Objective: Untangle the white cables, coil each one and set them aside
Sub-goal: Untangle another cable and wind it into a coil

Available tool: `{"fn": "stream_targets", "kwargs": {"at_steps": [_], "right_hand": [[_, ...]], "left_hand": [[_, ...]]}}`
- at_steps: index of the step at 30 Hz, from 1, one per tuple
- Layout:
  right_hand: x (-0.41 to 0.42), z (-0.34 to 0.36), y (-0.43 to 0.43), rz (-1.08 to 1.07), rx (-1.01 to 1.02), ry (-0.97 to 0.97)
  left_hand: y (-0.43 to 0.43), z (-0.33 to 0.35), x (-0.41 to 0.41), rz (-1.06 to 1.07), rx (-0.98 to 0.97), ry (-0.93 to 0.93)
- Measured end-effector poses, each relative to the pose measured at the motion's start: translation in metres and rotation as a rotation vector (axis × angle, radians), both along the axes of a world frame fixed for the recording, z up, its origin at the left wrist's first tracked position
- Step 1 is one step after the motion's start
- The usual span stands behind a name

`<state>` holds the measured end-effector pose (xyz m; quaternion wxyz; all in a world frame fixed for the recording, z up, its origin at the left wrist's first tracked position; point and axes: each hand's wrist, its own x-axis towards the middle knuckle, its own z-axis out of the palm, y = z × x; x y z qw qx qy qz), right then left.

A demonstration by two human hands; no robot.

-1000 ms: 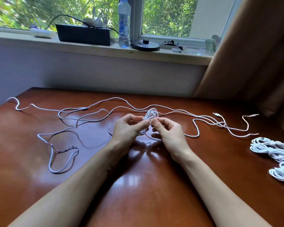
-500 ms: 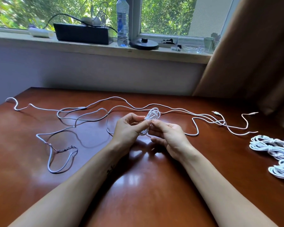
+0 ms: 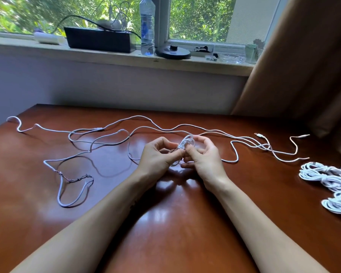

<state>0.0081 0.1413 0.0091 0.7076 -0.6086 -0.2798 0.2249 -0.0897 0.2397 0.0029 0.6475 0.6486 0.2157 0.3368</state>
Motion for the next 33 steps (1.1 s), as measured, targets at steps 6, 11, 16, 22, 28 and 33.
{"fn": "stream_targets", "kwargs": {"at_steps": [6,11,16,22,28,33], "right_hand": [[0.003,-0.004,0.001,0.014,-0.012,-0.097],[0.004,-0.007,0.001,-0.015,-0.022,-0.097],[0.004,-0.005,0.0,0.013,-0.029,-0.098],[0.005,-0.005,-0.002,0.05,-0.095,-0.215],[0.011,-0.004,-0.004,0.061,-0.172,-0.304],[0.015,0.0,-0.003,0.033,-0.168,-0.288]], "left_hand": [[0.004,-0.001,-0.003,-0.021,0.059,0.009],[0.006,-0.004,-0.001,0.002,0.216,0.06],[0.003,-0.002,-0.002,0.031,0.265,0.097],[0.007,-0.005,0.002,0.129,0.374,0.121],[0.016,-0.009,0.001,0.112,0.374,0.113],[0.016,-0.007,-0.001,0.057,0.45,0.1]]}}
